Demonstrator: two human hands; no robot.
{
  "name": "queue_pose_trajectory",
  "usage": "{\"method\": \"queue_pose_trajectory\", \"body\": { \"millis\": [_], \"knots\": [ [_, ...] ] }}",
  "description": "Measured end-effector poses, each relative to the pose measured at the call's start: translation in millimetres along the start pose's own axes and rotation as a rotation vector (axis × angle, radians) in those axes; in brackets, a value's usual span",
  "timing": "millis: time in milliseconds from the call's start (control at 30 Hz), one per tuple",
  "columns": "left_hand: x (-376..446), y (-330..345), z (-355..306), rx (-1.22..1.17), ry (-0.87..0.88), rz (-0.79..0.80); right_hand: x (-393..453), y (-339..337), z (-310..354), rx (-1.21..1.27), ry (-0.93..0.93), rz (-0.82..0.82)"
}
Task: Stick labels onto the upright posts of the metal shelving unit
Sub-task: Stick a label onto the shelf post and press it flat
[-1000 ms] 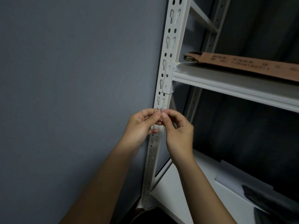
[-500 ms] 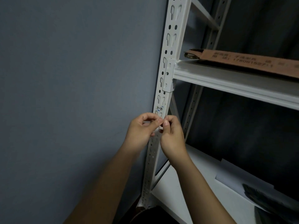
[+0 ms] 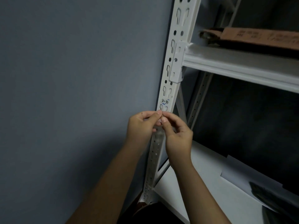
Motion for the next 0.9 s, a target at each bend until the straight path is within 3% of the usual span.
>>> {"method": "queue_pose_trajectory", "body": {
  "millis": [233,467,700,900],
  "knots": [
    [17,-4,20,0.056,-0.065,-0.02,25,-6,-17,-0.205,-0.136,0.006],
    [23,11,4,0.466,0.254,-0.049,47,-17,-30,-0.343,-0.133,-0.102],
    [36,24,-13,0.433,0.518,-0.114,73,-19,-14,-0.199,-0.109,-0.165],
    [38,30,-10,0.479,0.617,-0.169,83,-6,-25,-0.14,-0.077,-0.049]
  ]
}}
Point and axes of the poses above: each hand's wrist, its own x-axis towards the middle knuckle, its own y-axis out of the palm, z = x × y, the point moved 9 cm from there along x, towards the middle knuckle, and after that the axes turned 6 degrees about -x, right-handed, at the moved point
